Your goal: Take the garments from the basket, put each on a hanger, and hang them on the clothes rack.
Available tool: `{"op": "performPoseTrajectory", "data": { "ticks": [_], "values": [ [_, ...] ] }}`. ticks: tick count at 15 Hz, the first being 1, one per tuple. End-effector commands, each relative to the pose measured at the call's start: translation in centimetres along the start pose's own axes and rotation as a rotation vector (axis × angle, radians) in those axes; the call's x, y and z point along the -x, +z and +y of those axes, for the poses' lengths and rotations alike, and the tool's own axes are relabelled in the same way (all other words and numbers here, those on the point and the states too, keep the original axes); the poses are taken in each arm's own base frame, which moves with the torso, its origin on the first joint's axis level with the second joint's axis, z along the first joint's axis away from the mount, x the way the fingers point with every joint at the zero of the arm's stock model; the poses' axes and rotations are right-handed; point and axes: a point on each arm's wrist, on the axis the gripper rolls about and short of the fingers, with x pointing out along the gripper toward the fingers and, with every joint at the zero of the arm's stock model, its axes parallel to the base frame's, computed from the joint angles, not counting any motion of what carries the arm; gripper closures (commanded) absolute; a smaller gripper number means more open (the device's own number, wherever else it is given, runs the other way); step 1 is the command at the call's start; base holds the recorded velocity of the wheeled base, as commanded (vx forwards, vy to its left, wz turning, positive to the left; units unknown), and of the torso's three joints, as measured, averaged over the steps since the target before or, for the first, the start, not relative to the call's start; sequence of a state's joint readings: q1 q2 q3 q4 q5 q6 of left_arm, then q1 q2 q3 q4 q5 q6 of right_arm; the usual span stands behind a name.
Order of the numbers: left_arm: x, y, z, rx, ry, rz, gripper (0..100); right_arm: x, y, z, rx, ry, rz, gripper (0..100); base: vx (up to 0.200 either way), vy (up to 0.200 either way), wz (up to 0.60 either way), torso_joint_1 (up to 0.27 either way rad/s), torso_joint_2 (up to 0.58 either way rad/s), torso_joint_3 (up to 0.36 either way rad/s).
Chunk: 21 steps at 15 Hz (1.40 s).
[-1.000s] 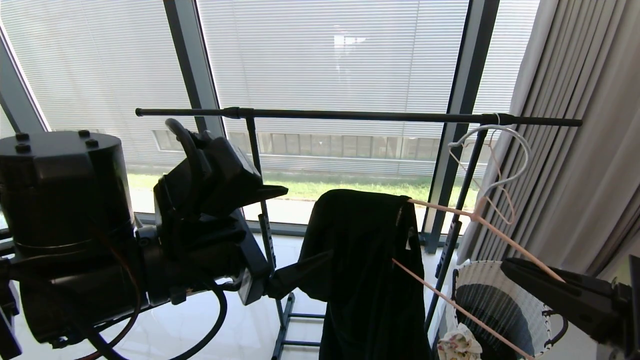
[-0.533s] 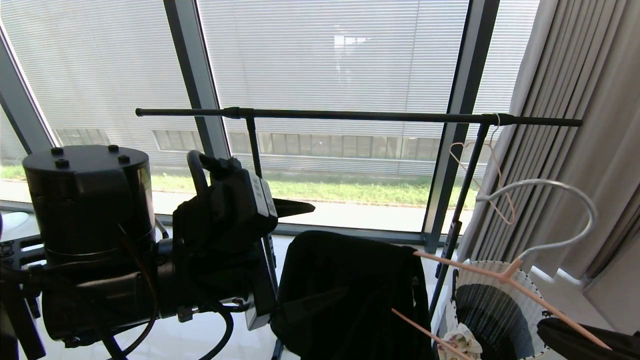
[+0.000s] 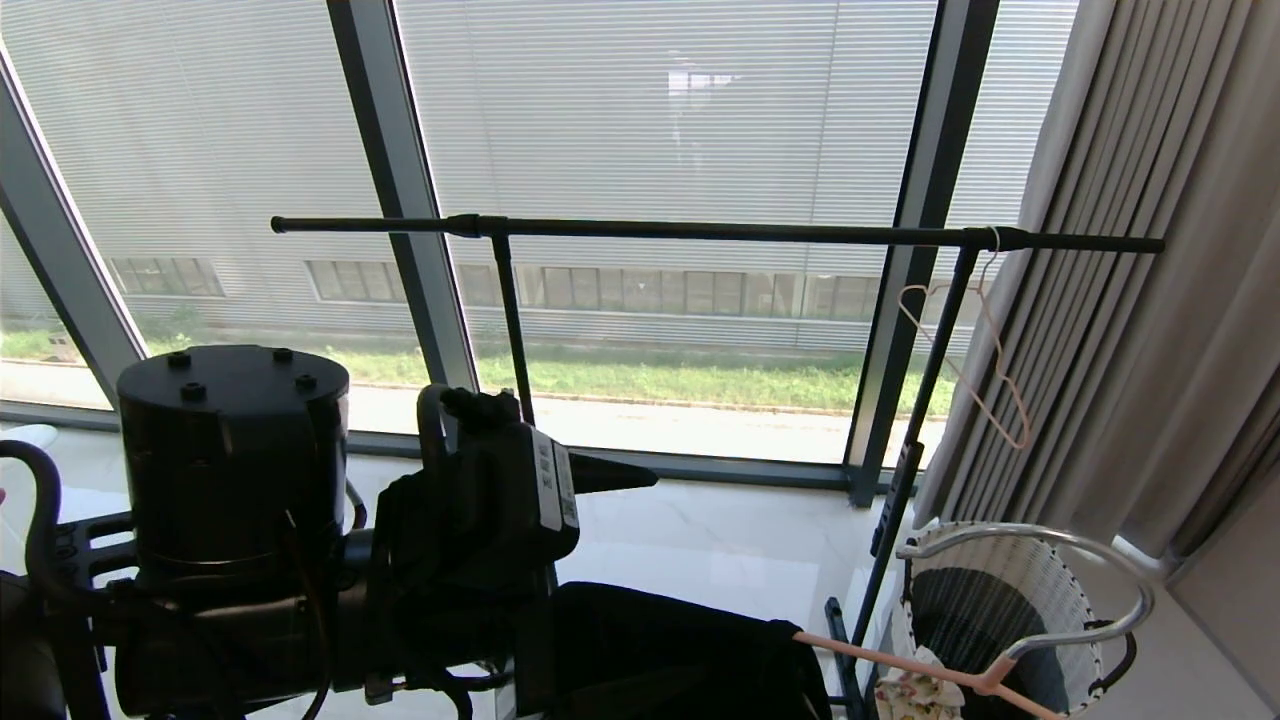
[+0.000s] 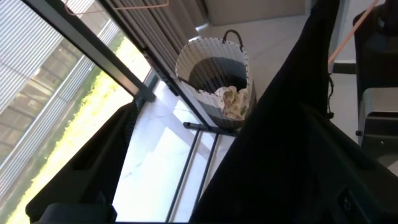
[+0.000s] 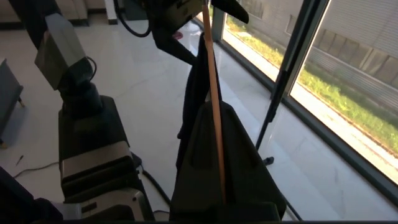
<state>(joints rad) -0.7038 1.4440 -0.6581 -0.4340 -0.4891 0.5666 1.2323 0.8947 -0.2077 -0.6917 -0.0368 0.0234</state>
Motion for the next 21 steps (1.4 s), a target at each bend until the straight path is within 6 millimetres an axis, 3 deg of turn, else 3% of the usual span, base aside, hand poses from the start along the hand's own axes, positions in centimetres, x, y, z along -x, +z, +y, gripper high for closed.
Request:
{"op": "performPoseTrajectory", "data": {
  "ticks": [1,6,9,10,19,20,21],
  "values": [
    [-0.6,-0.4,-0.2,0.006,-0.036,0.005,0,-0.1,-0.1,0.0,0.001,0.005,0.005,100,0.0,0.0,0.0,0.0,0.0,0.0],
    [-3.8,-0.6,-1.4,0.004,-0.154,0.015,0,-0.3,0.0,0.1,0.01,0.015,0.01,100,0.0,0.0,0.0,0.0,0.0,0.0],
    [-4.3,-0.6,-1.6,0.009,-0.198,-0.001,0,-0.3,0.0,0.2,0.027,0.032,0.008,100,0.0,0.0,0.0,0.0,0.0,0.0],
    [-4.3,-0.6,-1.6,0.009,-0.202,-0.003,100,-0.3,0.1,0.2,0.027,0.032,0.007,100,0.0,0.0,0.0,0.0,0.0,0.0],
    [-4.3,-0.2,-1.3,0.0,-0.192,-0.016,100,0.0,0.1,0.2,0.034,0.052,-0.004,100,0.0,0.0,0.0,0.0,0.0,0.0],
    [-4.3,-0.2,-1.2,0.001,-0.191,-0.016,100,0.2,0.2,0.2,0.034,0.053,-0.012,0,0.0,0.0,0.0,0.0,0.0,0.0],
    [-4.3,-0.2,-1.3,0.001,-0.191,-0.016,100,0.3,0.1,0.2,0.034,0.052,-0.01,0,0.0,0.0,0.0,0.0,0.0,0.0]
  ]
}}
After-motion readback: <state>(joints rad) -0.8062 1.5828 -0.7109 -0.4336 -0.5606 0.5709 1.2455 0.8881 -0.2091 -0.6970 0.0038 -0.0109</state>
